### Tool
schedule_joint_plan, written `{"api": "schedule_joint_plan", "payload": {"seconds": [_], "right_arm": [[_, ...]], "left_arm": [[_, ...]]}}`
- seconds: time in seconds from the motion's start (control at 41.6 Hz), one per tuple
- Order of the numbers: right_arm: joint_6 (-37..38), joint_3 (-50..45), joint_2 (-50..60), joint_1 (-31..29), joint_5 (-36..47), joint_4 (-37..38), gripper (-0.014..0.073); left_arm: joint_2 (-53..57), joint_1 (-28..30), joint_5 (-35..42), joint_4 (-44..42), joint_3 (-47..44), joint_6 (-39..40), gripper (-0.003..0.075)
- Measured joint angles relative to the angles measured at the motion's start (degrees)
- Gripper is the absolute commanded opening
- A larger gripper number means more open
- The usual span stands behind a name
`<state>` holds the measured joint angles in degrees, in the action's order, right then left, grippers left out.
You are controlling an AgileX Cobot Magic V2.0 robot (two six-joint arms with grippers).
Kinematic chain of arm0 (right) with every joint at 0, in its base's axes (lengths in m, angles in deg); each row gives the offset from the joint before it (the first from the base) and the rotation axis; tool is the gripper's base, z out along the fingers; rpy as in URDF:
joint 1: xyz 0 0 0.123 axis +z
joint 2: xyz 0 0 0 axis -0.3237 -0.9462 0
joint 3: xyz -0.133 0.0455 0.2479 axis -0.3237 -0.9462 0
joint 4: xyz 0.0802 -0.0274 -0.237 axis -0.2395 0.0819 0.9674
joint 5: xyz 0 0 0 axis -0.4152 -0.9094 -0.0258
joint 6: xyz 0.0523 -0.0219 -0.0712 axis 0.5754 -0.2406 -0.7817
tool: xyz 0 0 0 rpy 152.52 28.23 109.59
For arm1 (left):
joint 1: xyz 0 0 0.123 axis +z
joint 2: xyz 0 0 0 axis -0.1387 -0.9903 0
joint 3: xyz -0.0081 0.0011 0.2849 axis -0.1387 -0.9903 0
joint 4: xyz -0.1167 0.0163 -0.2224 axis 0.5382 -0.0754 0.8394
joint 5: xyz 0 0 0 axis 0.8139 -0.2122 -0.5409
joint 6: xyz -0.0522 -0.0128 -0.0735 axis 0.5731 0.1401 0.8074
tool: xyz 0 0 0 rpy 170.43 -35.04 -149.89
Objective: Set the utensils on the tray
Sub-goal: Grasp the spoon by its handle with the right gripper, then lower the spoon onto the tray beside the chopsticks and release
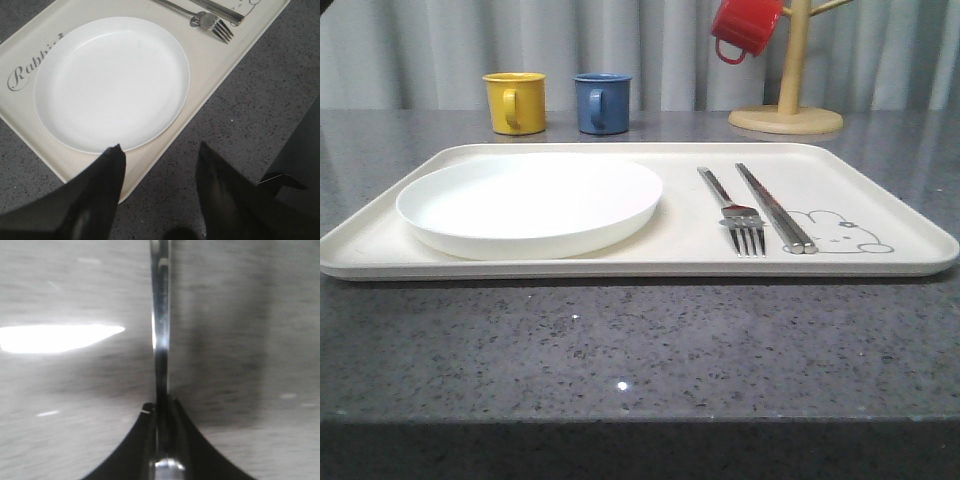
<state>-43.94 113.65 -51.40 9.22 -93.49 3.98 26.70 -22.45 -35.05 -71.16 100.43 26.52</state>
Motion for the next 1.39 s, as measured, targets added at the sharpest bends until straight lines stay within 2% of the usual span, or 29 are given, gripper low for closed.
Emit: {"api": "schedule_joint_plan", "payload": {"seconds": [0.408, 0.625, 0.817, 0.913, 1.009, 1.105, 1.393], "right_arm": [[0.0, 0.0, 4.3, 12.6, -0.6, -15.0, -0.0018], [5.6, 0.0, 2.5, 17.4, -0.6, -16.5, -0.0016], [11.0, 0.0, 0.0, 18.7, -0.6, -16.6, -0.0008], [13.1, 0.0, -0.3, 18.7, -0.4, -16.5, 0.0055], [13.7, 0.0, -0.3, 18.7, -0.2, -16.4, 0.0185], [13.7, 0.0, -0.3, 18.7, 0.0, -15.9, 0.0272], [11.3, 0.0, 1.5, 19.1, 1.4, -12.2, 0.0276]], "left_arm": [[0.0, 0.0, 0.2, 0.0, 0.0, 0.0, 0.0338], [0.0, 0.0, 0.5, 0.0, 0.0, 0.0, 0.0338], [0.0, 0.0, 0.6, 0.0, 0.0, 0.0, 0.0338], [0.0, 0.0, 0.6, 0.0, 0.0, 0.0, 0.0338], [0.0, 0.0, 0.6, 0.0, 0.0, 0.0, 0.0338], [0.0, 0.0, 0.6, 0.0, 0.0, 0.0, 0.0338], [0.0, 0.0, 0.6, 0.0, 0.0, 0.0, 0.0338]]}}
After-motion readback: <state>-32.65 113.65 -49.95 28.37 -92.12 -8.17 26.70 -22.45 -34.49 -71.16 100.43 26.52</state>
